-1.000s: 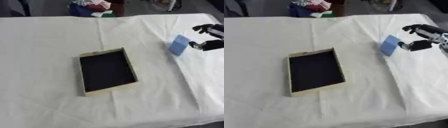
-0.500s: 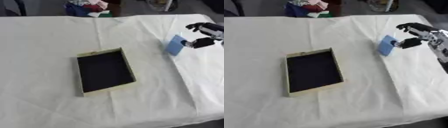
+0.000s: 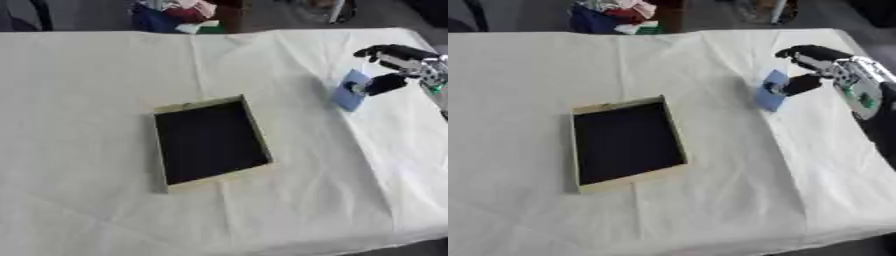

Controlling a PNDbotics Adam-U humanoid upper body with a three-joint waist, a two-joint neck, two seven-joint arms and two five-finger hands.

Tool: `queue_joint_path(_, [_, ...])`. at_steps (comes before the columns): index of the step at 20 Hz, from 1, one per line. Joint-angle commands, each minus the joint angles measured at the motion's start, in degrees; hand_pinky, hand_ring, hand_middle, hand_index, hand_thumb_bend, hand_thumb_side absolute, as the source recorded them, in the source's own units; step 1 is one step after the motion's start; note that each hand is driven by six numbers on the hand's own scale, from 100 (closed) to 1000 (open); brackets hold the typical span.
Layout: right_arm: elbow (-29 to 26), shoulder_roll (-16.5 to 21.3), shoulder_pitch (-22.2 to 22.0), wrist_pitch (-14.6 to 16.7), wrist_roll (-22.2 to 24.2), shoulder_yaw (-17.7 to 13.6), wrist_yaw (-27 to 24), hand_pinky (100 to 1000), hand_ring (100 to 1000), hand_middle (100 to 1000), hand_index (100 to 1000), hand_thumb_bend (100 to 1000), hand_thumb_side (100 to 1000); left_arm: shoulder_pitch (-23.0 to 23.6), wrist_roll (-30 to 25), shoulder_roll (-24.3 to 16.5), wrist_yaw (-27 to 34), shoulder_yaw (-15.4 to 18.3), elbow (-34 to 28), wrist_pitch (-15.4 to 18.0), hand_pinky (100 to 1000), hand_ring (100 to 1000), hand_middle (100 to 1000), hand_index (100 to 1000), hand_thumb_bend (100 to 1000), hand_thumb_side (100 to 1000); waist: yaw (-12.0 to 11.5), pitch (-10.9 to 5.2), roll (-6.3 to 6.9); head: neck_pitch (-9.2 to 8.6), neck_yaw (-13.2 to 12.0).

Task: Pick up objects on the table and place them in the box.

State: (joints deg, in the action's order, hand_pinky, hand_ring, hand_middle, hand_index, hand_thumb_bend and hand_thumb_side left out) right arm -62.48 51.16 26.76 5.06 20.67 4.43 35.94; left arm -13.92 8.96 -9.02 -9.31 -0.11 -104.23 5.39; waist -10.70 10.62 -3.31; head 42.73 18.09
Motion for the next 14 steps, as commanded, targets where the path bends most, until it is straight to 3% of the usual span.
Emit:
queue_joint_path(1, [-0.1,1.6,1.1,0.0,0.2,-0.2,2.3,961,948,965,1000,357,599,-0.7,-0.3,-0.8,0.3,-0.2,-0.8,0.1,741,563,561,678,415,678,-0.1,-0.68,0.10,-0.50,0.2])
queue_joint_path(9, [-0.5,2.9,0.7,-2.5,-4.0,-1.4,3.9,971,977,972,1000,345,586,-0.7,-0.3,-0.8,0.3,-0.2,-0.8,0.0,741,563,561,679,415,679,-0.4,-0.51,0.24,-0.98,0.2])
queue_joint_path(10, [-0.6,3.2,0.6,-2.7,-4.5,-1.7,3.6,969,977,971,1000,285,589,-0.8,-0.3,-0.9,0.3,-0.2,-0.8,0.0,741,562,561,679,415,678,-0.5,-0.44,0.22,-1.09,0.2])
queue_joint_path(11, [-0.6,3.6,0.4,-2.8,-4.9,-2.0,3.2,968,977,970,1000,332,590,-0.8,-0.3,-0.9,0.2,-0.2,-0.8,0.0,741,562,561,679,415,679,-0.6,-0.37,0.21,-1.23,0.2])
queue_joint_path(13, [-0.4,4.4,-0.1,-3.1,-5.7,-2.6,2.3,965,977,967,1000,322,592,-0.9,-0.3,-0.9,0.2,-0.2,-0.8,0.0,741,562,560,679,416,679,-0.9,-0.16,0.18,-1.51,0.4])
queue_joint_path(14, [-0.2,4.7,-0.4,-3.3,-6.1,-3.0,1.6,955,970,960,1000,249,584,-1.0,-0.3,-1.0,0.2,-0.1,-0.9,0.0,742,561,560,678,415,679,-1.0,-0.05,0.16,-1.66,0.5])
